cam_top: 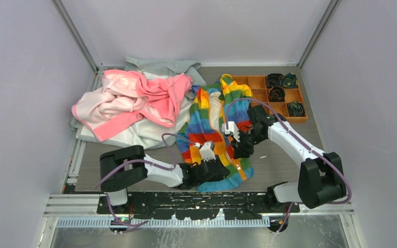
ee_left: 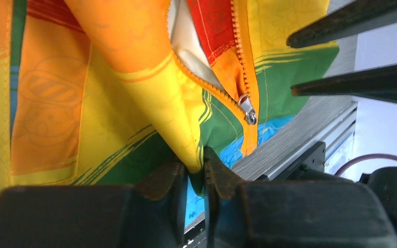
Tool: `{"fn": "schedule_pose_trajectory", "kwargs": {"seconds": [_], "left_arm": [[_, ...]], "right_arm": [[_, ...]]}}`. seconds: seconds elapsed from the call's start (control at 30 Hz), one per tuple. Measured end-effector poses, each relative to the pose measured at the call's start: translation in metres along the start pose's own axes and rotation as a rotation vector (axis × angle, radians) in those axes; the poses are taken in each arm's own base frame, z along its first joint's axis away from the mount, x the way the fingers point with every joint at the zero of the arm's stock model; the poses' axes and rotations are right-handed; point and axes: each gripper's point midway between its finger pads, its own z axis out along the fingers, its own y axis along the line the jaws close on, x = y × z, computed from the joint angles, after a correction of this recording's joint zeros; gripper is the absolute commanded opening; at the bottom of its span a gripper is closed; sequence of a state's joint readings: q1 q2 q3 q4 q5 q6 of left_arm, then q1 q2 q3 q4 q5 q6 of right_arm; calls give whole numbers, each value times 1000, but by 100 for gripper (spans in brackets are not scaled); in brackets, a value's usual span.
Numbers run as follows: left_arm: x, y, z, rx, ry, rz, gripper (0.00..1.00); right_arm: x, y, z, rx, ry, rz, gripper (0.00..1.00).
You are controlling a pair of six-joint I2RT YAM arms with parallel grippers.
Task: Zip up the jacket
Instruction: Adjust the jacket at the center of the board.
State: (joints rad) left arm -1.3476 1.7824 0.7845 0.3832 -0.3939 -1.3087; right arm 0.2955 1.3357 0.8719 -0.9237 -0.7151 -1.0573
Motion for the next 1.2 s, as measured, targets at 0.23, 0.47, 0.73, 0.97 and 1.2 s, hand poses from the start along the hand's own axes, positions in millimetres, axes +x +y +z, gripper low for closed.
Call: {"fn": "schedule_pose_trajectory", "kwargs": {"seconds": [0.23, 0.47, 0.73, 0.97, 1.2], "left_arm": [[-8, 1, 4, 29, -12, 32, 0], [-4, 0, 1, 101, 15, 178, 0], [-10, -4, -17, 175, 12, 363, 0], [-18, -7, -30, 219, -13, 485, 0], [-23, -2, -43, 239, -22, 581, 0]], "right_arm": [[3, 2, 5, -25, 14, 10, 31], [5, 4, 11, -39, 38, 19, 27], [8, -2, 18, -23, 73, 48, 24], [6, 1, 24, -38, 70, 58, 23], [6, 15, 43, -109, 101, 47, 21]]}}
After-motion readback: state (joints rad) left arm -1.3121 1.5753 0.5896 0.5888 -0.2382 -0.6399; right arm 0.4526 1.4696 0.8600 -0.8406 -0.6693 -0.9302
